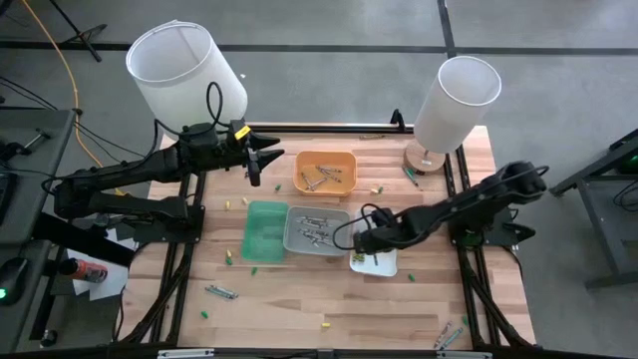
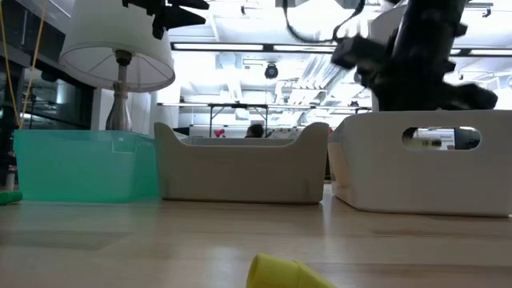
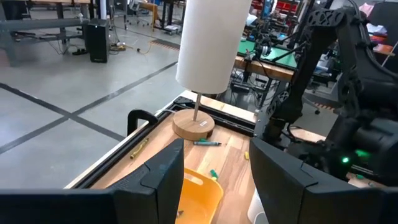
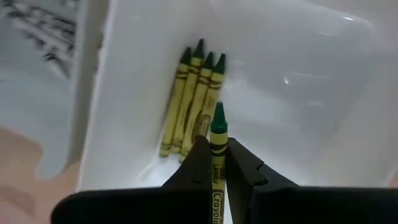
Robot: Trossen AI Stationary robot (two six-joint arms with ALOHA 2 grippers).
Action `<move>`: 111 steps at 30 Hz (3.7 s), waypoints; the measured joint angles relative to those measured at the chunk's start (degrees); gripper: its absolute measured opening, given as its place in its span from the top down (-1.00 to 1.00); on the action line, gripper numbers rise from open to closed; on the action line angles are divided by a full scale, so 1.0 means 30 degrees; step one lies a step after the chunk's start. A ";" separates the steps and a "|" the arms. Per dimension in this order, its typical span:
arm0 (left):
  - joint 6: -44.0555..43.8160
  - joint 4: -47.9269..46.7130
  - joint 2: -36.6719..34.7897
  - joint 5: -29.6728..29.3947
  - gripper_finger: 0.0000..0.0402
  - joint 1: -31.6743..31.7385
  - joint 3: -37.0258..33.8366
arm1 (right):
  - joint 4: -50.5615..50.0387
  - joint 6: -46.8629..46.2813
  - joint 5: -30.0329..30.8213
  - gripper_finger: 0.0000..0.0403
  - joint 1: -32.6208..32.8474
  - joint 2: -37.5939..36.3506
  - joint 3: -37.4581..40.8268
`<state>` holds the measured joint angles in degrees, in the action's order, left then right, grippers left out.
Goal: Sort crayons
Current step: Put the green crayon into the white bin
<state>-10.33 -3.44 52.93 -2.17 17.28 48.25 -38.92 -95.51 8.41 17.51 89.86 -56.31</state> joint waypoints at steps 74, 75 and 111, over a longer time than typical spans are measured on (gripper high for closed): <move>-0.1703 0.2560 -0.0007 0.3449 0.15 -0.0435 0.0000 | 1.5059 3.1059 -0.0972 0.01 -0.7042 -0.6798 -0.0109; -0.1554 0.2556 0.0000 0.3449 0.15 -0.0454 0.0000 | 1.4919 3.1148 -0.0972 0.01 -0.7042 -0.6782 -0.0109; -0.1479 0.2534 0.0073 0.3322 0.15 -0.0357 -0.0007 | 1.4778 2.4282 0.3433 0.01 -0.7517 -0.5880 -0.0109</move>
<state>-14.76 4.16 53.15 7.79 16.21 48.23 5.41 -22.66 18.71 -5.04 72.22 -56.64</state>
